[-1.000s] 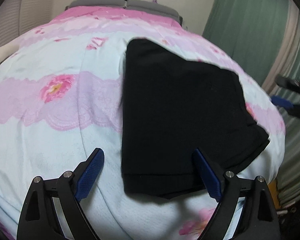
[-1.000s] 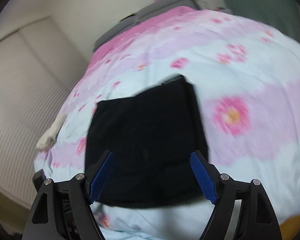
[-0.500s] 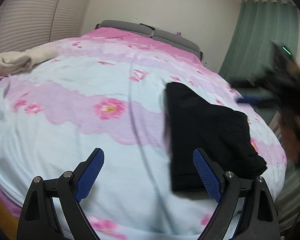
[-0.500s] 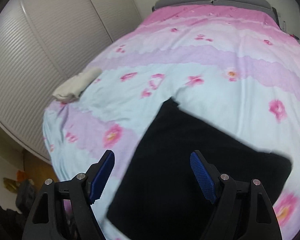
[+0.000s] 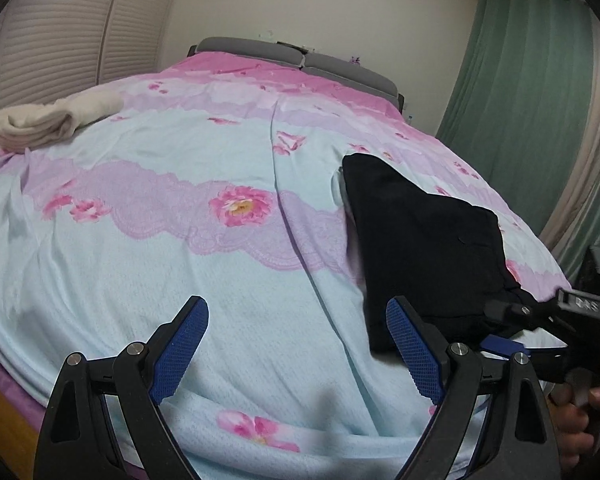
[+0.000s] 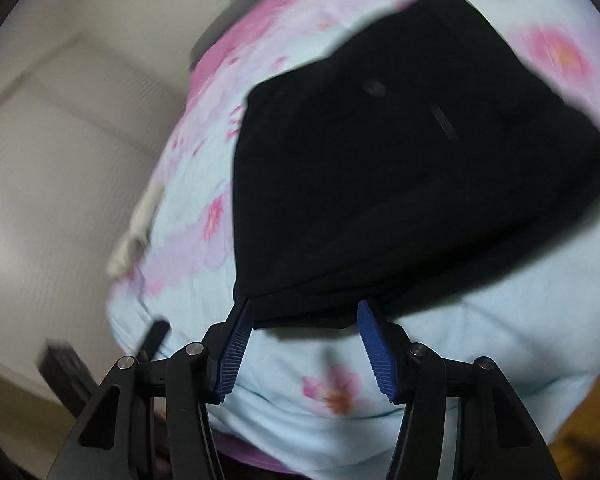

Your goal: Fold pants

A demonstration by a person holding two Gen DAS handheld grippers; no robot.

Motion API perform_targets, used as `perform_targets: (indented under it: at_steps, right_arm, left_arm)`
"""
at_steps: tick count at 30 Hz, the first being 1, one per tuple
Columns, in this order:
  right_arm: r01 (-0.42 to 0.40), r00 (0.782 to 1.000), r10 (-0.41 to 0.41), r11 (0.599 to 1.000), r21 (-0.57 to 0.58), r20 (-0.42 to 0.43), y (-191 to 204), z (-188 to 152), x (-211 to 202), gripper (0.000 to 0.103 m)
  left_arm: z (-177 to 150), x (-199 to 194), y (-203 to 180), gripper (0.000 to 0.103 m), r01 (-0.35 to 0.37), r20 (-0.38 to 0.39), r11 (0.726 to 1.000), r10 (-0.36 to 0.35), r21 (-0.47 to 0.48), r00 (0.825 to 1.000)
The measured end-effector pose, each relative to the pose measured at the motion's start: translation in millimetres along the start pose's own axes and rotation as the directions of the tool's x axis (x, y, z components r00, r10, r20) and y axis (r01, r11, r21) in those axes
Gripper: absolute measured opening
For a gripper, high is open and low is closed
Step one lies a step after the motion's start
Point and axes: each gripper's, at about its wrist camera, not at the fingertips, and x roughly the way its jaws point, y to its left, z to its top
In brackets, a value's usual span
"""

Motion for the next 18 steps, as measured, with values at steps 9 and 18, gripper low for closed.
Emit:
perform_targets:
  at_steps: [9,18]
  right_arm:
    - [-0.04,0.992,0.015,0.978,0.203,0.123,-29.7,-4.6,-3.7,0.006]
    - [-0.046,0.999,0.047,0.985,0.166,-0.002,-28.8,1.4,1.6,0.027]
  left_arm:
    - [2.4,-6.6,2.4,0.091,0.006,0.019,1.0,-0.005,-0.007,1.0]
    - [4.8,8.2,-15.2,0.091,0.041,-0.009,0.999,-0.04,0.004,0.999]
